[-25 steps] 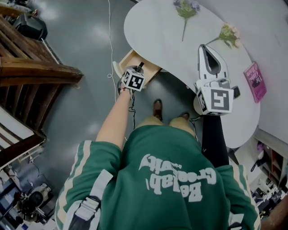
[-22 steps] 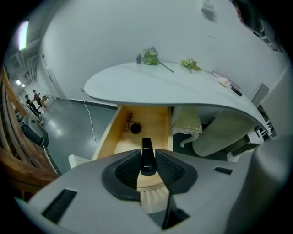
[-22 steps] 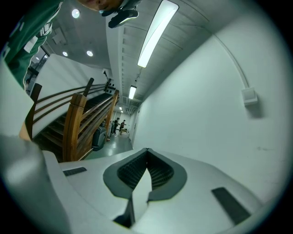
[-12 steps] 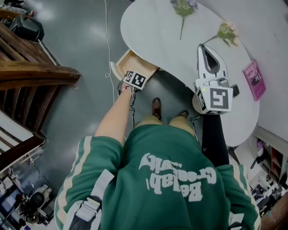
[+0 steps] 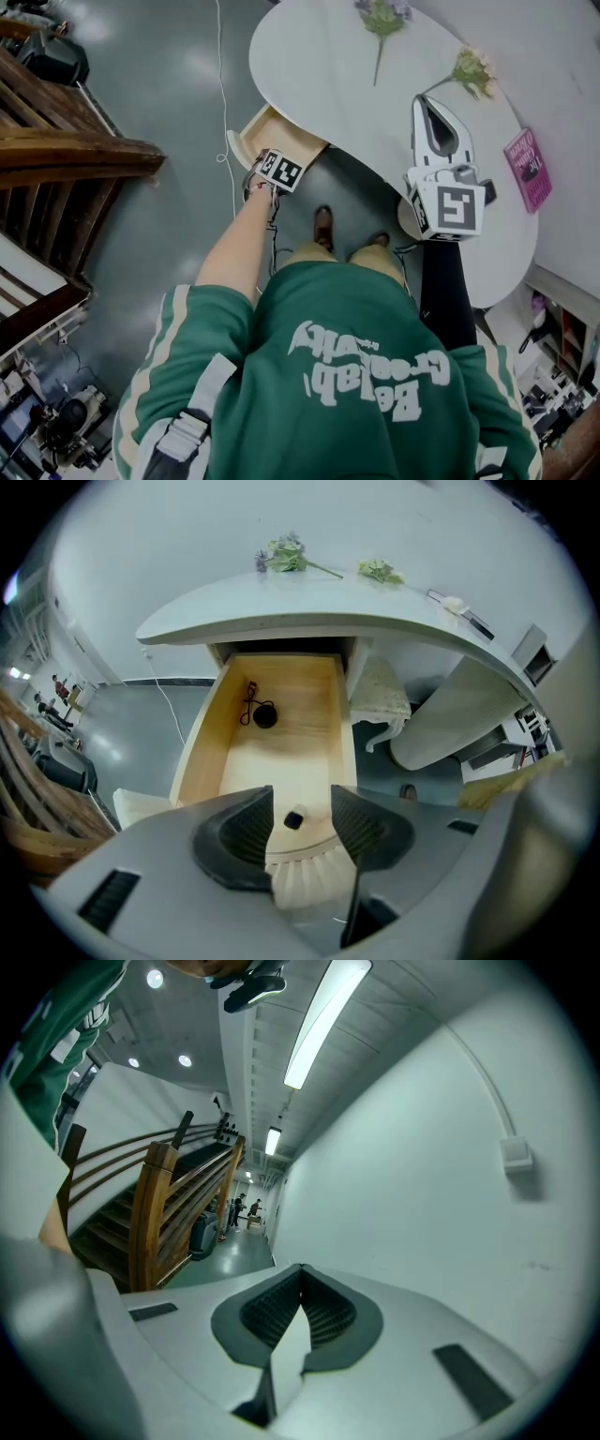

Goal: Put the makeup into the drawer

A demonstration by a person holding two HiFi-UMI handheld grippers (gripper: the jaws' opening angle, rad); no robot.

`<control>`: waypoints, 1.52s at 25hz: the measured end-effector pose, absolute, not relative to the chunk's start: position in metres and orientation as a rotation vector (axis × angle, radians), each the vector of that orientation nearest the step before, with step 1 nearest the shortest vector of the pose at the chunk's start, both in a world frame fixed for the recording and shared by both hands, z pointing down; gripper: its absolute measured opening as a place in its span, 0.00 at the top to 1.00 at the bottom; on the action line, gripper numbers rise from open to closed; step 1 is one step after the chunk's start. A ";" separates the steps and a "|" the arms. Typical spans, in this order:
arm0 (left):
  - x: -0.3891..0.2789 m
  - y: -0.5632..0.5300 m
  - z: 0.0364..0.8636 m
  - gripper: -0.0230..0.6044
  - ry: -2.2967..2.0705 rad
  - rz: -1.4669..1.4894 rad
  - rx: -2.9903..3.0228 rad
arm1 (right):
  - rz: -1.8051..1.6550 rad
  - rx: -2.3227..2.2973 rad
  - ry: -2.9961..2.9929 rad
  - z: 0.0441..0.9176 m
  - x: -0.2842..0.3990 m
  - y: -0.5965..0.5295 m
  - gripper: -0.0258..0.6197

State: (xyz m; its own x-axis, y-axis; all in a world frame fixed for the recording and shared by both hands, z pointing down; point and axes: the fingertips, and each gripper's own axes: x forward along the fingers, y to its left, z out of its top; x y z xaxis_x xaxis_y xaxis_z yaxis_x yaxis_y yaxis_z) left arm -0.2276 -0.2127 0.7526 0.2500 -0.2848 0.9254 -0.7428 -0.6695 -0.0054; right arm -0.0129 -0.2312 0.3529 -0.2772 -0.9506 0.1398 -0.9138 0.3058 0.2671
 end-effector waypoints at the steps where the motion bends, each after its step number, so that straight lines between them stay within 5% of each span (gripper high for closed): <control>1: -0.227 -0.212 0.752 0.63 -0.936 1.407 2.096 | -0.191 1.693 -2.306 0.354 -0.013 -0.231 0.95; 16: -0.233 -0.224 0.720 0.63 -1.063 1.251 2.218 | -0.181 1.684 -2.314 0.358 -0.013 -0.229 0.95; 33: -0.229 -0.268 0.370 0.63 -1.682 0.362 2.706 | -0.245 1.631 -2.438 0.339 -0.050 -0.240 0.95; 38: -0.231 -0.261 0.330 0.64 -1.735 0.241 2.754 | -0.262 1.586 -2.467 0.336 -0.066 -0.240 0.95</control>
State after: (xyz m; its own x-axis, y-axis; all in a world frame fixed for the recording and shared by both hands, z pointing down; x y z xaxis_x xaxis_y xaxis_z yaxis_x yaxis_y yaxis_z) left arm -0.2308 -0.2609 0.3297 0.4259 -0.9028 0.0594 -0.8848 -0.4293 -0.1810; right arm -0.0658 -0.2398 0.3359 -0.4056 -0.9114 0.0694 -0.8766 0.4094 0.2530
